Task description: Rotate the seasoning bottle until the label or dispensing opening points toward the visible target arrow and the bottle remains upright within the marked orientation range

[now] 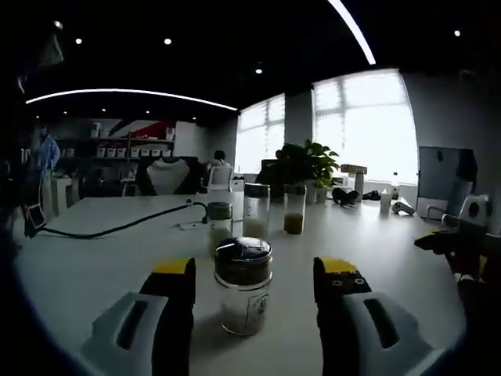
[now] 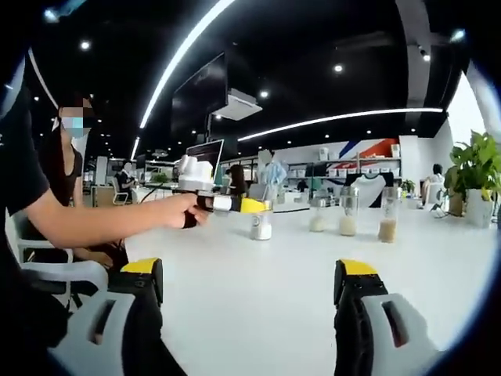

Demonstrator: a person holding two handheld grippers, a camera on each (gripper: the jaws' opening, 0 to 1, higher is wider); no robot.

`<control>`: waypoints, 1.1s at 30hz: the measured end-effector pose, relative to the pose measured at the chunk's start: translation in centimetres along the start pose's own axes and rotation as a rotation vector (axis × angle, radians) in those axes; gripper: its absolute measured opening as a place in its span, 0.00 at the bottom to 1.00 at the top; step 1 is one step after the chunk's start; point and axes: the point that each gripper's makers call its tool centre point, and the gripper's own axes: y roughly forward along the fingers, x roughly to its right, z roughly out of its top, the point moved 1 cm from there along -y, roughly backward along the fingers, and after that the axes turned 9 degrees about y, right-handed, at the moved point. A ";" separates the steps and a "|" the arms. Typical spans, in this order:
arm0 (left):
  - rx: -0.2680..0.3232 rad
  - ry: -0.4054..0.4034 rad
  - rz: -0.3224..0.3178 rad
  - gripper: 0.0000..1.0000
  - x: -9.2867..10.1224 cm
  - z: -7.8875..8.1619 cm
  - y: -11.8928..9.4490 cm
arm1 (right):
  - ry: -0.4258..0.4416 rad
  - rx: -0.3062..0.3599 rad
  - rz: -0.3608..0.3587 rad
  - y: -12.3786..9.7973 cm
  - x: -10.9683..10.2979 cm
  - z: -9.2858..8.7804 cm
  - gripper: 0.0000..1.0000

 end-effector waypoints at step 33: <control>-0.052 0.101 0.119 1.00 7.3 -1.6 -9.6 | -0.102 -0.016 -0.087 5.5 6.7 1.9 0.78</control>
